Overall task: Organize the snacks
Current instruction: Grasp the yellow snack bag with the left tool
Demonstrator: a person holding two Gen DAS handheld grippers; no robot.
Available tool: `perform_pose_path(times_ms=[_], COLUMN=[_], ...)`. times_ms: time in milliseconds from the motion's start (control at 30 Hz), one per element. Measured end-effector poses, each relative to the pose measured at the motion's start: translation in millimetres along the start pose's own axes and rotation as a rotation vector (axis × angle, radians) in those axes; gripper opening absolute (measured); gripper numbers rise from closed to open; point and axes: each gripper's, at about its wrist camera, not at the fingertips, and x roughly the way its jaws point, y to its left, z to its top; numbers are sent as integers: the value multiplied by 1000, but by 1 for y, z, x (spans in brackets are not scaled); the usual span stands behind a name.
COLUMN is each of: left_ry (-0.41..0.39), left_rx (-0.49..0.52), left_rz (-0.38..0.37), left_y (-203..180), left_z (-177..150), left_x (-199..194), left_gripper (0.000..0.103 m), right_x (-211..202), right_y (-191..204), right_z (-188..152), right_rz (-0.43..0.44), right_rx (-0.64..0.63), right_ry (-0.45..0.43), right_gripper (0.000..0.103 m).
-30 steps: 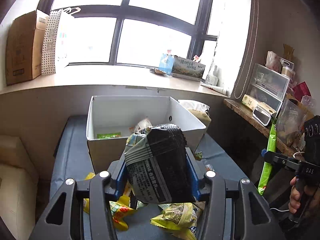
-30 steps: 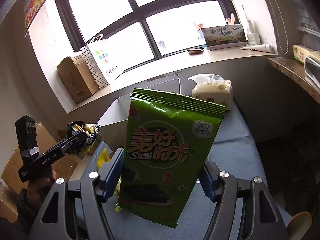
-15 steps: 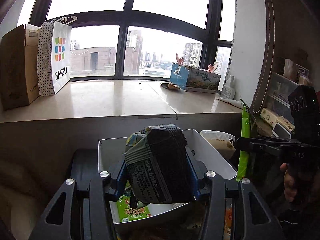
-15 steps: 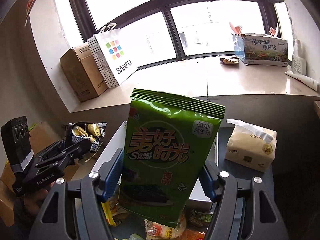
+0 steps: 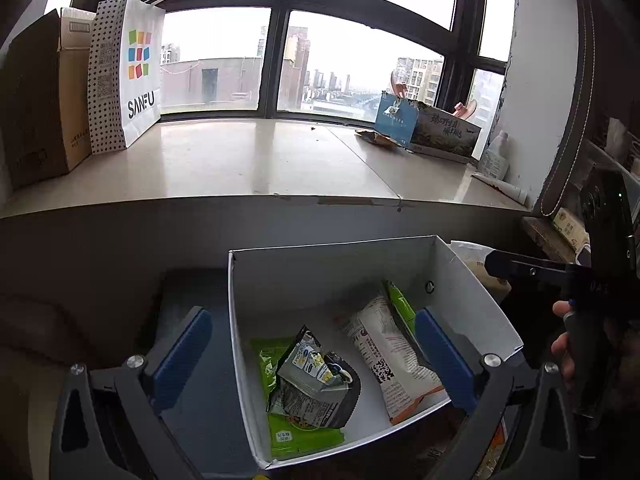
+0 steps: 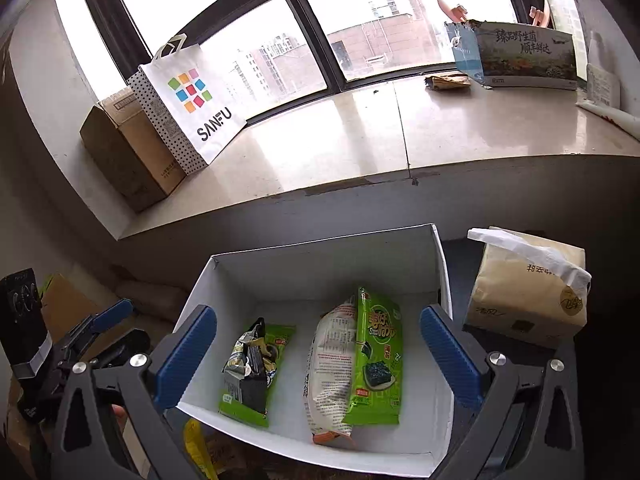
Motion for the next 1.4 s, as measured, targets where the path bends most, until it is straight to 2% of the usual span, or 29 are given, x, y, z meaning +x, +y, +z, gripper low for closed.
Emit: perform_pose_path(times_ms=[100,300,400,533,600,733,900,1000,1133,1200,1300,1400], left_ry=[-25,-68,-78,-64,-48,-10,47,57,112,128,205,272], left_rx=[-24,-24,-11,-11,-28,-74,-123,-88,-116,-87,-69,-217], left_rz=[-27,-85,-122,-98,-120,-95,-116,-106,-71,-76,-57,-79], left_y=[3,-7,-15,-20,-17,-8,-10,-20,-15,-14,-5,15], left_z=[-12,-52,-74,-103,-118,-146,-179,-190,-197,-198,-199,-198], left_x=[-23,-73,-96,-116,-121,-122,-126,-126,-106,-93,-64,-40], left_gripper=[103,103,103,103,103,103,103,103,103,103,103,103], right_x=[-18,-70,-100,-141,-164,-191,-207,-208,-205,-207,-208,-206], right_y=[5,17,27,34,35,25,15,16,20,22,21,19], right_z=[-7,-25,-44,-78,-99,-144,-205,-232,-239,-236,-238,-240], right_rz=[-36,24,44,28,43,63,2,-26,-6,-29,-11,-16], right_rx=[-55,-89,-133,-169,-188,-182,-135,-123,-135,-146,-142,-134], right_ry=[-43,-125,-144,-155,-174,-114,-103,-106,-88,-106,-106,-101], right_gripper=[103,103,103,103,103,103,103,103,103,103,103,103])
